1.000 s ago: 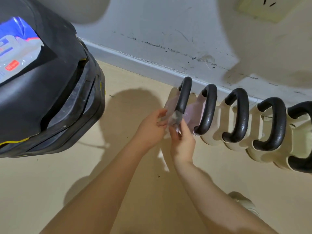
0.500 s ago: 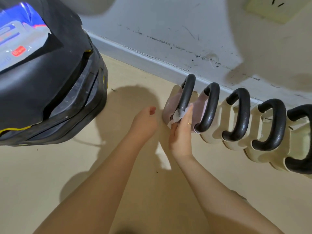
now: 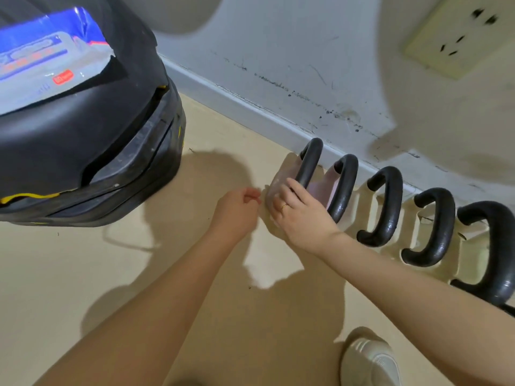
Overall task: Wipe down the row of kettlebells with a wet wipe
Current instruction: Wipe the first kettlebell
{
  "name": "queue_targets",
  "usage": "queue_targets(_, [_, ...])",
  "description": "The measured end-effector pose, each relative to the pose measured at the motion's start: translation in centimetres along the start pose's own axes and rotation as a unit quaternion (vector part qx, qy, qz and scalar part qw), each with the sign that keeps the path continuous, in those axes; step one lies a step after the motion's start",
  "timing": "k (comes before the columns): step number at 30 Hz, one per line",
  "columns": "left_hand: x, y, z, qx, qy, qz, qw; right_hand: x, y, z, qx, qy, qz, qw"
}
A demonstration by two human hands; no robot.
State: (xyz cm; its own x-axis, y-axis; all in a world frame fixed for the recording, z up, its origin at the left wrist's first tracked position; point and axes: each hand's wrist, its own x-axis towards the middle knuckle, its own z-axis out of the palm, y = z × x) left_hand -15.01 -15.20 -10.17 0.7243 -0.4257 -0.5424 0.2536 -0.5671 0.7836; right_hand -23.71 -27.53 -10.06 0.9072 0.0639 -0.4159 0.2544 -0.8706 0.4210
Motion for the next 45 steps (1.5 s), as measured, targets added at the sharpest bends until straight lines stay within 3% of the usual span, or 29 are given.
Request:
queue_targets(2, [-0.2, -0.1, -0.2, 0.007, -0.014, -0.003, 1.000, 0.4, 2.0, -0.6, -0.022, 0.021, -0.008, 0.999])
queue_targets(5, [-0.4, -0.5, -0.3, 0.011, -0.017, -0.006, 1.000, 1.1, 3.8, -1.6, 0.041, 0.039, 0.075, 0.996])
queue_targets(10, [-0.7, -0.6, -0.3, 0.030, -0.020, 0.005, 0.999, 1.1, 2.6, -0.1, 0.054, 0.024, -0.038, 0.998])
queue_targets(14, [-1.0, -0.2, -0.2, 0.026, -0.025, 0.014, 0.999, 1.3, 6.1, -0.9, 0.237, 0.057, 0.087, 0.966])
queue_targets(19, [-1.7, 1.2, 0.9, 0.048, -0.042, 0.066, 0.996, 1.0, 6.0, -0.8, 0.311, 0.030, 0.127, 0.941])
queue_targets(21, [-1.8, 2.0, 1.5, 0.052, -0.050, 0.098, 0.993, 1.0, 5.8, -1.0, 0.326, 0.083, 0.149, 0.930])
queue_targets(23, [-1.7, 2.4, 2.1, 0.042, -0.060, 0.117, 0.990, 0.6, 5.8, -1.5, 0.351, 0.201, 0.186, 0.896])
queue_targets(25, [-1.5, 2.4, 2.6, 0.037, -0.056, 0.117, 0.991, 0.3, 5.4, -1.5, 0.381, 0.235, 0.177, 0.877])
queue_targets(29, [-1.2, 2.4, 2.8, 0.044, -0.041, 0.122, 0.991, 0.4, 5.2, 1.3, 0.308, 0.137, 0.015, 0.941])
queue_targets(31, [-1.0, 2.5, 2.7, 0.024, -0.045, 0.133, 0.990, 1.3, 7.0, 1.7, 0.328, 0.138, 0.036, 0.934])
queue_targets(34, [-0.6, 2.8, 2.9, 0.006, -0.028, 0.113, 0.993, 3.0, 9.3, 1.0, 0.406, 0.150, 0.132, 0.891])
queue_targets(36, [-0.3, 3.0, 3.0, 0.015, -0.024, 0.095, 0.995, 3.5, 8.8, 0.8, 0.382, 0.133, 0.103, 0.909])
queue_targets(39, [0.1, 3.7, 2.7, 0.053, -0.083, 0.079, 0.992, 2.7, 7.9, 1.1, 0.328, 0.103, -0.018, 0.939])
queue_targets(43, [0.7, 4.5, 2.3, 0.076, -0.133, 0.039, 0.988, 3.7, 10.4, 1.5, 0.344, 0.175, 0.102, 0.917])
queue_targets(45, [1.0, 4.9, 2.3, 0.061, -0.127, 0.027, 0.990, 4.2, 10.0, 1.4, 0.329, 0.191, 0.074, 0.922])
